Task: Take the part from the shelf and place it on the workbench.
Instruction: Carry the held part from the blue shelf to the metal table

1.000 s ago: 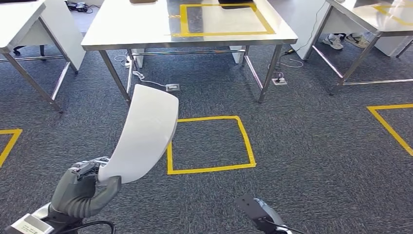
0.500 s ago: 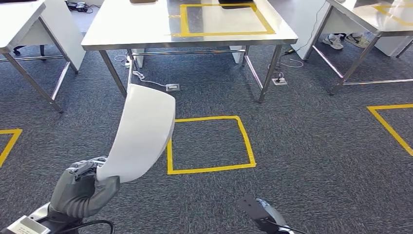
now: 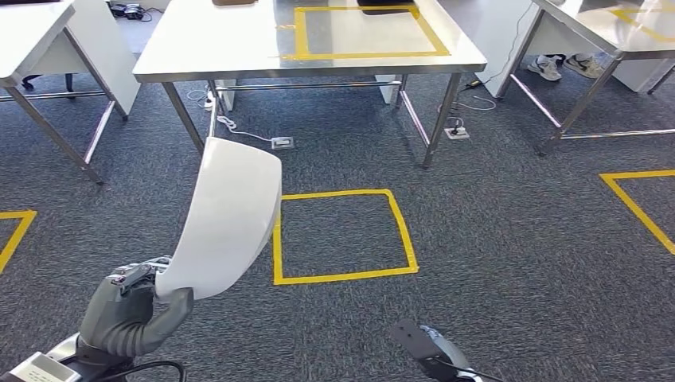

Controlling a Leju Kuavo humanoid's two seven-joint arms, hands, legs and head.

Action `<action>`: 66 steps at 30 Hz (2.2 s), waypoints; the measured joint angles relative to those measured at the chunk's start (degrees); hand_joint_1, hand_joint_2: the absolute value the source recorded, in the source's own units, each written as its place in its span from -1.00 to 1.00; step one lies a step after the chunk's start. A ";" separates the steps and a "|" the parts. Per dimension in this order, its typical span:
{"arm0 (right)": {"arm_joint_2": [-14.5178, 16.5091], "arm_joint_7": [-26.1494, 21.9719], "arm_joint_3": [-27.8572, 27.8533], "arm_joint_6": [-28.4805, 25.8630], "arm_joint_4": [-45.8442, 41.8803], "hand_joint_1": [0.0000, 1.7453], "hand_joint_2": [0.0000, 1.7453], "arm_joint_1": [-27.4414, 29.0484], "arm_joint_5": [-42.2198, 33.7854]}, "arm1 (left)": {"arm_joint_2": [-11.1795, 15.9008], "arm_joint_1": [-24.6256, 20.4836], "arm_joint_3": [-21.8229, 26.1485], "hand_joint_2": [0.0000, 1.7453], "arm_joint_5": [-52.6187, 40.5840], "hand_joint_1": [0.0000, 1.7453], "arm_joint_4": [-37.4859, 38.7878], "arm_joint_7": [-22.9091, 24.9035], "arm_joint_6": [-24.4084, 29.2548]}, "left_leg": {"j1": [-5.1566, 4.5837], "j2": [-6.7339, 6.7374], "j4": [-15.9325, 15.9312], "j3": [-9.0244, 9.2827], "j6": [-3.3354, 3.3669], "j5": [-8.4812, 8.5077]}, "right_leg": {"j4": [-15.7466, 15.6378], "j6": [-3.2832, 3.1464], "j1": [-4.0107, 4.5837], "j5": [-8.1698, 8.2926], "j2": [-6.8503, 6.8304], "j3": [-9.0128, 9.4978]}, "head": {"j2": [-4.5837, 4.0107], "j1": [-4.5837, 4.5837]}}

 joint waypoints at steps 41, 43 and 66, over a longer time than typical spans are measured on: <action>-0.57 -1.33 -0.01 -0.63 0.17 -1.00 -1.00 0.64 -1.89 | -0.41 -1.35 -0.07 1.00 -0.03 1.00 1.03 0.75 -0.19 | 0.86 -0.38 16.45 -8.07 -2.48 -6.86 | 0.88 -2.18 -0.45 -1.47 0.93 0.43 | -0.02 -0.13; -0.57 -1.34 -0.01 -0.63 0.17 -1.00 -1.00 0.74 -1.92 | -0.39 -1.35 -0.07 1.00 -0.02 1.00 1.06 0.75 -0.19 | 0.64 -0.36 11.79 -6.54 -1.81 -2.72 | 0.88 -2.17 -0.23 -2.17 0.98 1.40 | 0.00 -0.13; -0.79 -2.22 0.00 -1.21 0.45 -1.00 -1.00 1.38 -2.53 | -0.69 -1.21 -0.09 1.00 0.02 1.00 0.38 0.72 -0.17 | 0.20 -0.67 1.43 3.27 -1.52 -3.33 | 1.17 -1.50 -0.43 0.97 1.04 -2.37 | -0.01 0.07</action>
